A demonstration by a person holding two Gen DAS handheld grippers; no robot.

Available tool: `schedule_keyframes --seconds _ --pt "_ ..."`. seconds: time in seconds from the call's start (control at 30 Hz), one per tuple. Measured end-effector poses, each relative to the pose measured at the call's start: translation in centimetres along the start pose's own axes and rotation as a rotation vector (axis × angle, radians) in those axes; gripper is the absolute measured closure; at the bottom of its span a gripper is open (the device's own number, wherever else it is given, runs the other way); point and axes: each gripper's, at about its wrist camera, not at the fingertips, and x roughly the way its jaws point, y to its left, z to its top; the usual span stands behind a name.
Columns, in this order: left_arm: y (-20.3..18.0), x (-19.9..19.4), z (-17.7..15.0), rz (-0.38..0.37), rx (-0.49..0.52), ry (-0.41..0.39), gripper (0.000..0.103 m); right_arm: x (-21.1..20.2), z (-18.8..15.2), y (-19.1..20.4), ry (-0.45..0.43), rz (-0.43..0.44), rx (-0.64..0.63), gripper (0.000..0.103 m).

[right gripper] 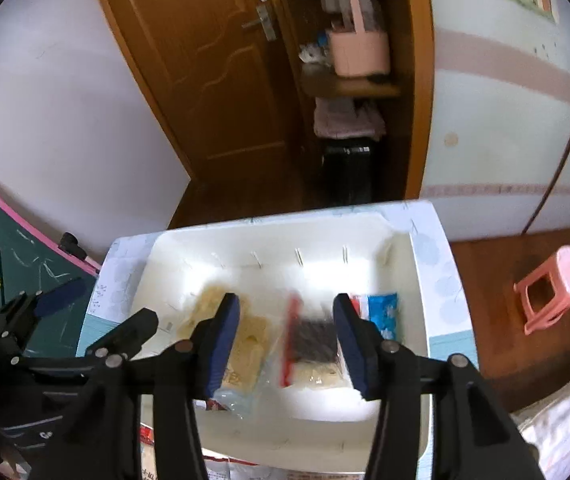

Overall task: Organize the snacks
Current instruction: 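Carry both bags over the white basket and lower them in, then open both grippers and move them back toward the remaining snacks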

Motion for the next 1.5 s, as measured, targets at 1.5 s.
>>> schedule_keyframes --seconds 1.5 --pt "-0.9 -15.0 -9.7 -0.051 0.107 -0.147 0.008 -12.5 -10.1 0.8 -0.057 -0.166 -0.097 0.041"
